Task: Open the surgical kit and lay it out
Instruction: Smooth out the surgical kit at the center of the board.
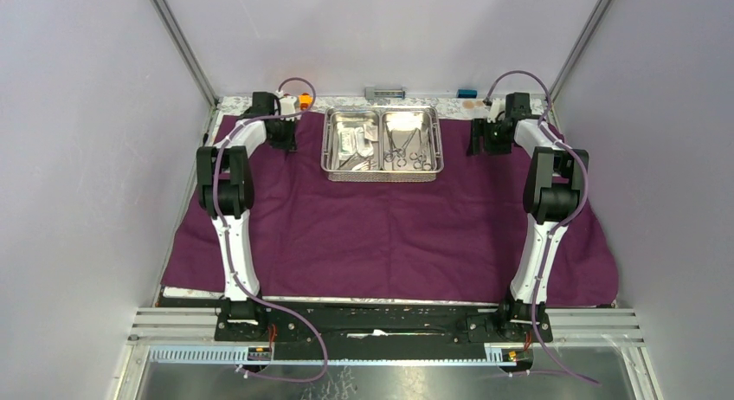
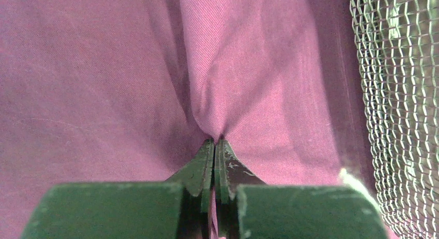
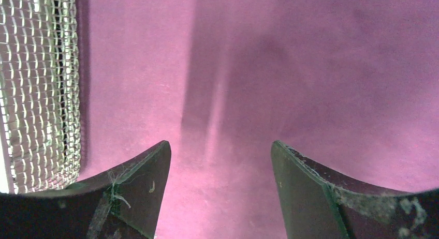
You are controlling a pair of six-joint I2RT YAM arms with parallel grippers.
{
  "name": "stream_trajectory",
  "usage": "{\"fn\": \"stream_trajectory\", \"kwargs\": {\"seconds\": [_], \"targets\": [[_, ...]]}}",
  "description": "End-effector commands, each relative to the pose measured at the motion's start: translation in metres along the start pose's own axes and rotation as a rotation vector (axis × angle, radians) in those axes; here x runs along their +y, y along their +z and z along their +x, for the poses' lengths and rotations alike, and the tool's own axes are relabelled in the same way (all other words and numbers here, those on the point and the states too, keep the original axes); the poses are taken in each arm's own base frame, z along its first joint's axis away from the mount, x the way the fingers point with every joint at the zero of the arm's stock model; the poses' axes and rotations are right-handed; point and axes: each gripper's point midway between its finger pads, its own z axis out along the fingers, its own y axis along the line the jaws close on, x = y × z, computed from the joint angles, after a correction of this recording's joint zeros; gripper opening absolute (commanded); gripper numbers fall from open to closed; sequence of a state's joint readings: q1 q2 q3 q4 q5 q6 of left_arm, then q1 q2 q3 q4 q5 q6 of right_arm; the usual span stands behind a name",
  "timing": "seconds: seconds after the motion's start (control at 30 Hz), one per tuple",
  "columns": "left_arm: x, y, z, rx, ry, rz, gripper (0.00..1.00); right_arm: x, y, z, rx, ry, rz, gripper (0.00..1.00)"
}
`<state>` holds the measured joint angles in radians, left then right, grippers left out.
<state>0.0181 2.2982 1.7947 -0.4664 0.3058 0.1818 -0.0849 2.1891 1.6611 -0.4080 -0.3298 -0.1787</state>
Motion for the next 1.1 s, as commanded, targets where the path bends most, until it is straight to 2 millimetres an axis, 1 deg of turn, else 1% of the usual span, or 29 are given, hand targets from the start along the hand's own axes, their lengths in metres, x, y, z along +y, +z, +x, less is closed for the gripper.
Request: {"fn": "stream_trajectory", "kwargs": {"seconds": [0.0,0.43,0.6,0.73,0.8,0.83,0.93,1.07], "targets": [[0.06,-0.01,0.089,0.247,-0.097,-0.161,0.0,-0.004,-0.006,-0.024,-0.044,-0.027,0.037,0.77],[0.058,-0.008,0.096,0.261,-0.121,-0.151,0.0,-0.022,0.026,-0.019,0.069,-0.026,0.097,0.77],[0.054,-0.007,0.097,0.256,-0.132,-0.136,0.0,-0.023,0.037,-0.012,0.108,-0.023,0.1,0.76],[0.053,-0.008,0.096,0.253,-0.134,-0.133,0.0,-0.023,0.043,-0.003,0.145,-0.083,0.148,0.7],[0.052,-0.008,0.096,0.252,-0.133,-0.129,0.0,-0.019,0.045,0.004,0.167,-0.116,0.161,0.67],[0.053,-0.009,0.095,0.25,-0.133,-0.129,0.0,-0.017,0.046,0.006,0.172,-0.129,0.167,0.64],[0.052,-0.009,0.092,0.245,-0.129,-0.127,0.0,-0.021,0.046,0.014,0.188,-0.141,0.184,0.55],[0.053,-0.011,0.089,0.237,-0.124,-0.131,0.0,-0.022,0.05,0.022,0.212,-0.148,0.181,0.4]]}}
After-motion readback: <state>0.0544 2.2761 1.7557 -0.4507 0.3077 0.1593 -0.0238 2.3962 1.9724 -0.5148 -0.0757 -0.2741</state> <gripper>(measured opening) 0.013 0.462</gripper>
